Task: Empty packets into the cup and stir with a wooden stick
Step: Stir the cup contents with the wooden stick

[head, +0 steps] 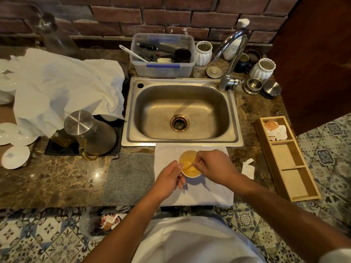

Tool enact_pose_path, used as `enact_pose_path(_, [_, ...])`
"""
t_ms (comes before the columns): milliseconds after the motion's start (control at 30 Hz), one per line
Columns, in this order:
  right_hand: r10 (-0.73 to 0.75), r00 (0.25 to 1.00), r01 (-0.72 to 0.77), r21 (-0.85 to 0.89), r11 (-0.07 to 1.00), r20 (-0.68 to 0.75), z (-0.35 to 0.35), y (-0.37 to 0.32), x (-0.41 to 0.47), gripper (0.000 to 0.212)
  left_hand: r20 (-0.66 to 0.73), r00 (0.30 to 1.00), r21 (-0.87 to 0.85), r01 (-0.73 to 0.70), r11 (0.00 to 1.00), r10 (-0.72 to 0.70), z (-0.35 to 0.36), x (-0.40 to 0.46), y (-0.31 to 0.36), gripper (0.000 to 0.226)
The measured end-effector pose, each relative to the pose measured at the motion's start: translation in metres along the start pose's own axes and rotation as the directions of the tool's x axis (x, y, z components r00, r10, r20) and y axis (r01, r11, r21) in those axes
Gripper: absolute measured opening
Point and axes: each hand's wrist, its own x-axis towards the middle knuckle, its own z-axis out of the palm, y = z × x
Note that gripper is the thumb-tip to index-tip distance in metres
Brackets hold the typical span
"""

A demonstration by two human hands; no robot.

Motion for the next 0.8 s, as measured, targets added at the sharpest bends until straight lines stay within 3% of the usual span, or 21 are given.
enact_pose_path(133, [-0.025,0.999,0.022,-0.147,0.989,-0.019,0.002,0.004,-0.01,0.023,-0.001,1.0,0.003,0.005,1.0,-0.005,-0.001,0.0,-0.002,0.033])
enact_pose_path(200, [-0.01,0.997,0.0,-0.132,0.991,-0.074,-0.001,0.004,-0.014,0.02,-0.002,1.0,0.004,0.004,1.0,-0.004,0.0,0.001,-0.002,0.033])
enact_pose_path(333, [0.154,0.97,-0.113,0.211,0.971,-0.188,-0.017,0.013,-0.024,0.016,-0.015,1.0,0.008,0.011,1.0,-0.011,-0.001,0.001,-0.002,0.034])
enact_pose_path(467, [0.329,0.931,-0.155,0.651,0.743,-0.155,-0.028,0.035,-0.041,0.015,-0.024,0.999,-0.013,0.022,1.0,-0.023,-0.002,0.003,-0.005,0.034])
enact_pose_path(533, [0.365,0.923,-0.177,0.713,0.679,-0.118,-0.026,0.046,-0.055,0.015,-0.025,0.999,-0.022,0.03,0.999,-0.03,-0.002,0.003,-0.004,0.035])
enact_pose_path(700, [0.477,0.877,-0.3,0.711,0.636,-0.056,-0.016,0.078,-0.083,0.015,-0.014,0.999,0.003,0.036,0.999,-0.036,-0.003,0.001,-0.002,0.034])
enact_pose_path(800, [0.544,0.838,-0.289,0.823,0.489,-0.029,-0.021,0.094,-0.096,0.02,-0.013,0.999,0.01,0.035,0.999,-0.035,-0.002,-0.001,0.001,0.034])
